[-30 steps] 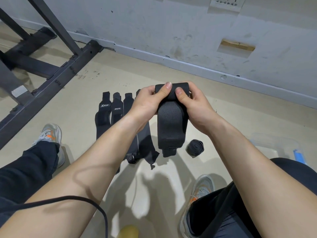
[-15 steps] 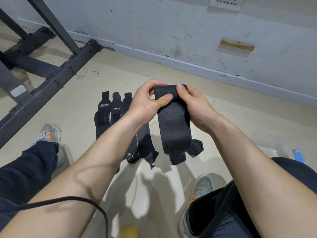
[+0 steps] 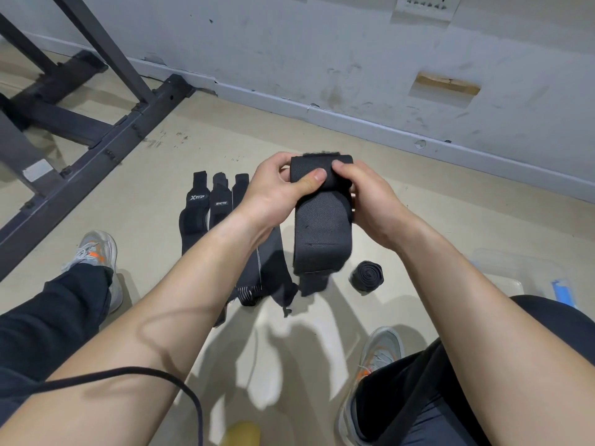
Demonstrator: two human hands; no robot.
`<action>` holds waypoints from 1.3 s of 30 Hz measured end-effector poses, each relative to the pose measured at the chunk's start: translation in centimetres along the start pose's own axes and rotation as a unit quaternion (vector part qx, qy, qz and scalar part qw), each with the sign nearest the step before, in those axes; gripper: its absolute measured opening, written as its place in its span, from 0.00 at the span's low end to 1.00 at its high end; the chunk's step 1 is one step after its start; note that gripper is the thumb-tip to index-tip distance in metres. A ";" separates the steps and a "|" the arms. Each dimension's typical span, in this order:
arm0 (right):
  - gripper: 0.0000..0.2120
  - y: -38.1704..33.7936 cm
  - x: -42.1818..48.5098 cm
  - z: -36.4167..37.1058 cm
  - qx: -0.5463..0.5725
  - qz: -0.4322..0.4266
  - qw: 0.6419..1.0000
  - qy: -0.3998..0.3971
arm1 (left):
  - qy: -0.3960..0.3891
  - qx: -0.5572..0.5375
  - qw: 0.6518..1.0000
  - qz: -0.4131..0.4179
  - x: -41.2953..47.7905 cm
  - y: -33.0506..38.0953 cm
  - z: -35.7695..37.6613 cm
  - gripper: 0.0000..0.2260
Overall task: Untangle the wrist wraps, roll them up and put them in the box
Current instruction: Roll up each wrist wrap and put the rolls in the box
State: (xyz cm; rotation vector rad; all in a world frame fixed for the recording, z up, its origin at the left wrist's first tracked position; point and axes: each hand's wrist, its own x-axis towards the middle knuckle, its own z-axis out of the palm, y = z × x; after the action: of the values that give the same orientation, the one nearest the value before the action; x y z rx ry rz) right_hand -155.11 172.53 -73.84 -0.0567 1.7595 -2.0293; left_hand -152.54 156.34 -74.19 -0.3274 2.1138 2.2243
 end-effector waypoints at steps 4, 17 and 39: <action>0.19 0.3 0.1 0.2 -0.018 -0.039 0.999 -0.011 | 0.011 0.024 0.999 0.029 -0.1 -0.5 0.1 0.22; 0.09 0.2 -0.2 -0.1 0.003 -0.006 1.000 -0.025 | 0.005 -0.029 1.000 -0.002 0.1 -0.2 0.0 0.19; 0.12 0.3 -0.1 -0.2 0.047 -0.009 0.999 -0.026 | -0.012 -0.035 0.999 -0.037 0.0 0.2 -0.6 0.18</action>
State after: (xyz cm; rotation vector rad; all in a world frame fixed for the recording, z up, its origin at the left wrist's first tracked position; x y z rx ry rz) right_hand -155.02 172.68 -74.15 -0.0938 1.6351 -2.1015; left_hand -152.51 155.68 -74.00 -0.3746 1.9823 2.2536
